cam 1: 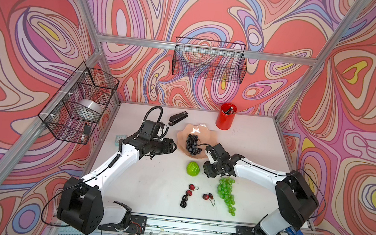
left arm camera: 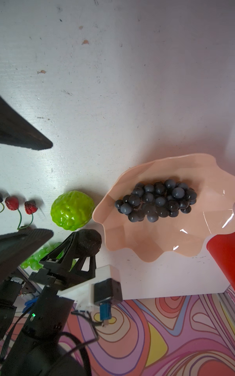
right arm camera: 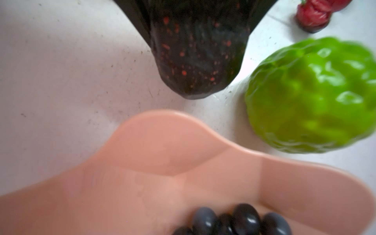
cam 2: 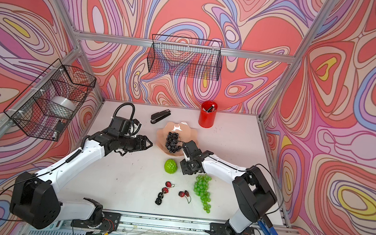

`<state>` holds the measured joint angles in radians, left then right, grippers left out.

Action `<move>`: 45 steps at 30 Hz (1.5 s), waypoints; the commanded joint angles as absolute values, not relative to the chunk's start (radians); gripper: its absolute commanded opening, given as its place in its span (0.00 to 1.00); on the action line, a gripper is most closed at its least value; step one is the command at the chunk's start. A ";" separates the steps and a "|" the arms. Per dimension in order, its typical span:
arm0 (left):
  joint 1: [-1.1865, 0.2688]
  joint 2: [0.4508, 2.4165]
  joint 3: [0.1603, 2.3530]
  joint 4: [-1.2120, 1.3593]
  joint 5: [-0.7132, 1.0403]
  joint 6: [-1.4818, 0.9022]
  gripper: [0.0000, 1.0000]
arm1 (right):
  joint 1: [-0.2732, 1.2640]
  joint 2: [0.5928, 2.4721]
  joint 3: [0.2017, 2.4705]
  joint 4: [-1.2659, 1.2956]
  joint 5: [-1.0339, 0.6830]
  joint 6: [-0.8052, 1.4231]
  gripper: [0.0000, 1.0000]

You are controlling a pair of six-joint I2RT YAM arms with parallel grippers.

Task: Place and organize the fake fruits in the fruit bowl

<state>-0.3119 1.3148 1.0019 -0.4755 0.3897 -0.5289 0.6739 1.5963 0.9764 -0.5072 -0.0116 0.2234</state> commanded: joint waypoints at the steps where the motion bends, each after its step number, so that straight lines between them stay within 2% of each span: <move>1: -0.305 1.274 0.979 -0.444 0.359 -0.566 0.65 | 0.672 1.518 1.018 -0.567 -0.068 0.262 0.44; 8: -0.295 1.255 0.999 -0.467 0.343 -0.557 0.65 | 0.585 1.524 1.236 -0.626 -0.108 0.262 0.44; 15: -0.293 1.216 0.988 -0.510 0.326 -0.566 0.64 | 0.435 1.839 1.538 -0.615 -0.225 0.181 0.45; 22: -0.291 1.118 0.979 -0.603 0.269 -0.538 0.65 | 0.419 2.079 1.761 -0.626 -0.256 0.161 0.46; 30: -0.290 1.100 0.951 -0.580 0.281 -0.568 0.65 | 0.418 2.253 1.873 -0.625 -0.295 0.209 0.46; 45: -0.289 1.102 0.946 -0.572 0.289 -0.554 0.65 | 0.419 2.379 1.958 -0.624 -0.263 0.245 0.48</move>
